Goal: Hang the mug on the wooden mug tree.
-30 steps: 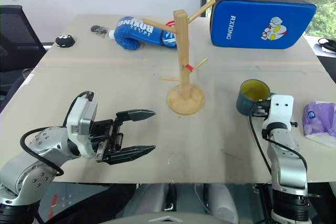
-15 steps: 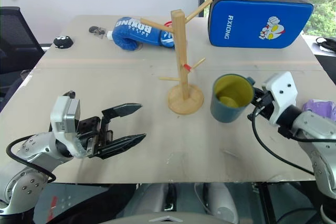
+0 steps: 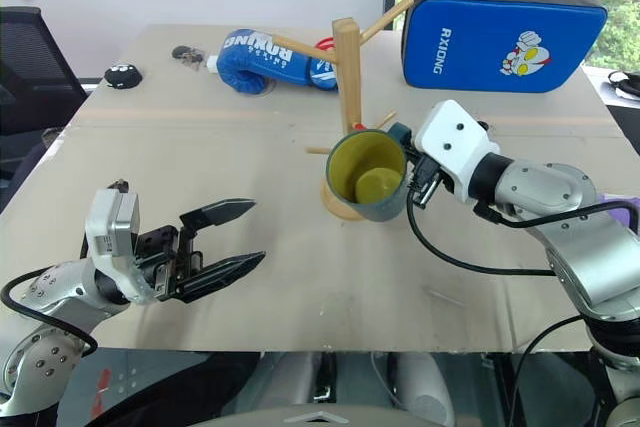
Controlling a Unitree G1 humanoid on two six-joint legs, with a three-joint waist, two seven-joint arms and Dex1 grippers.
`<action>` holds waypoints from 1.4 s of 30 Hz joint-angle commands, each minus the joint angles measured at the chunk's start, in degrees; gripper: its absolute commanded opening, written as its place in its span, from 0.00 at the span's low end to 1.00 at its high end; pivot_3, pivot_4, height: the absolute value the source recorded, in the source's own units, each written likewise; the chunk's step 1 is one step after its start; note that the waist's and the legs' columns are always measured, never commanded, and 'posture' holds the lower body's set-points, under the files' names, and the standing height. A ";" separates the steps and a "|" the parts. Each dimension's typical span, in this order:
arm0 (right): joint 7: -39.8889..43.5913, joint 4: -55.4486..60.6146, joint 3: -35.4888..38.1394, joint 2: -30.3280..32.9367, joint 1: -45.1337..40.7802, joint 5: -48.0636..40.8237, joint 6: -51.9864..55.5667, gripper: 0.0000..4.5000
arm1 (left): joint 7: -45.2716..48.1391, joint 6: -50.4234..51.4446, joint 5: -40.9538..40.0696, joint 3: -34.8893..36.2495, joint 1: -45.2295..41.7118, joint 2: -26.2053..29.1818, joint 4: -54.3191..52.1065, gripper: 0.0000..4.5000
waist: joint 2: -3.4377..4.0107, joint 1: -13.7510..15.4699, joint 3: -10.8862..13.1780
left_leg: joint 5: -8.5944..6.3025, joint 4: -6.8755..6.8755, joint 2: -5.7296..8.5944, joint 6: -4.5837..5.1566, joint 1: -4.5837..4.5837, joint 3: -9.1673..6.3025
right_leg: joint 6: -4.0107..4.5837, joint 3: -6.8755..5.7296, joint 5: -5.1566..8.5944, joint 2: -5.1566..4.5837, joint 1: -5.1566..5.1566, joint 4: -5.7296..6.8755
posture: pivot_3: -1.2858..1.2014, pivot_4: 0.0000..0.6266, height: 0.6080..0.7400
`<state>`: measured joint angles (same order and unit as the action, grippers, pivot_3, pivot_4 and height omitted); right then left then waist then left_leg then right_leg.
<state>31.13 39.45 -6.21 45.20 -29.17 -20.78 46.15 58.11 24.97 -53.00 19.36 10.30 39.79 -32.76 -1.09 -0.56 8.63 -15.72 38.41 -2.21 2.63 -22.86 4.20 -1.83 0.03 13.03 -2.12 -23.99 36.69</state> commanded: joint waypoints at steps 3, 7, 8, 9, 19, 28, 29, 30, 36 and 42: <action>0.18 0.87 -2.28 -0.97 -5.26 2.29 0.59 0.01 | 1.29 -0.59 -5.59 4.61 1.69 -0.47 -1.93 1.00 | 0.00 -0.30 0.01 | 0.00 0.01 0.00 0.00 0.01 0.02 | 0.00 0.01 0.00 -0.01 -0.02 0.04 | 0.52 0.24 1.00; 0.21 0.21 -4.35 -1.69 -8.58 3.42 2.64 0.01 | 2.60 -1.58 -7.48 9.27 4.49 -0.47 -1.86 1.00 | -0.01 -0.24 0.01 | 0.01 0.00 -0.05 -0.01 0.05 0.01 | 0.01 -0.01 0.00 -0.02 -0.04 0.08 | 0.52 0.24 1.00; 0.31 0.10 -4.60 -1.76 -9.00 3.63 2.91 0.01 | 2.91 -2.15 -7.18 10.03 5.00 -0.59 -1.85 1.00 | -0.02 -0.23 0.01 | 0.00 0.01 -0.04 -0.01 0.05 0.01 | 0.01 -0.02 0.00 -0.02 -0.04 0.08 | 0.52 0.24 1.00; 0.44 -0.09 -4.93 -1.96 -9.65 3.79 3.27 0.01 | 3.53 -3.14 -6.50 11.11 5.79 -0.89 -1.59 1.00 | -0.02 -0.17 0.01 | 0.01 0.01 -0.04 -0.01 0.03 0.01 | 0.01 -0.02 0.00 -0.02 -0.04 0.08 | 0.52 0.24 1.00; -1.21 -8.98 -14.15 -7.76 -19.09 8.95 10.38 0.06 | 5.12 -6.44 -5.20 13.11 8.33 -3.65 0.00 1.00 | -0.02 -0.34 0.01 | 0.01 0.01 -0.02 -0.02 0.04 0.05 | 0.03 -0.03 -0.02 -0.08 -0.06 0.08 | 0.52 0.24 1.00; 8.19 -1.79 5.49 -5.11 -11.05 -3.76 13.44 0.61 | -0.15 -3.52 -4.23 8.43 7.48 -3.42 -2.20 1.00 | -0.05 0.29 0.00 | 0.02 0.00 0.03 -0.04 -0.16 0.00 | 0.00 -0.12 -0.03 -0.18 -0.13 0.00 | 0.52 0.24 1.00; 9.71 -1.43 8.44 -3.64 -8.97 -5.08 12.75 0.61 | -1.03 -3.20 -4.10 8.01 7.12 -3.44 -2.04 1.00 | -0.06 0.39 -0.01 | -0.03 0.00 0.04 0.03 -0.16 0.00 | -0.01 -0.14 -0.04 -0.19 -0.12 -0.01 | 0.52 0.24 1.00; 11.05 -1.41 12.46 -3.11 -6.71 -7.54 12.87 0.61 | -2.02 -3.36 -3.16 7.50 6.63 -3.62 -1.66 1.00 | -0.06 0.35 0.00 | -0.06 -0.01 0.04 0.08 -0.16 -0.01 | -0.01 -0.15 -0.04 -0.20 -0.10 -0.04 | 0.52 0.24 1.00; 17.46 -1.59 26.55 0.48 12.54 -13.42 9.08 0.61 | -5.75 -2.81 4.61 3.73 7.93 -2.99 0.21 1.00 | -0.09 0.10 -0.02 | -0.09 -0.02 0.01 0.13 0.00 -0.01 | 0.01 -0.12 -0.02 -0.11 0.04 -0.02 | 0.52 0.24 1.00; 19.67 -4.97 28.41 -1.49 33.40 -7.20 -6.60 0.61 | -7.99 -3.30 9.12 3.41 9.09 -3.08 3.48 1.00 | -0.08 -0.07 -0.02 | -0.08 0.00 -0.02 0.13 0.15 -0.05 | -0.02 -0.09 0.01 -0.03 0.17 0.02 | 0.52 0.24 1.00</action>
<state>50.70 34.17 20.22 44.24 3.20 -29.11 44.20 50.73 22.33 -44.60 21.94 19.64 36.56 -29.20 -1.17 -0.63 8.61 -15.80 38.43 -2.22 2.76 -22.70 4.19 -1.91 -0.02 13.07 -2.15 -23.83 36.72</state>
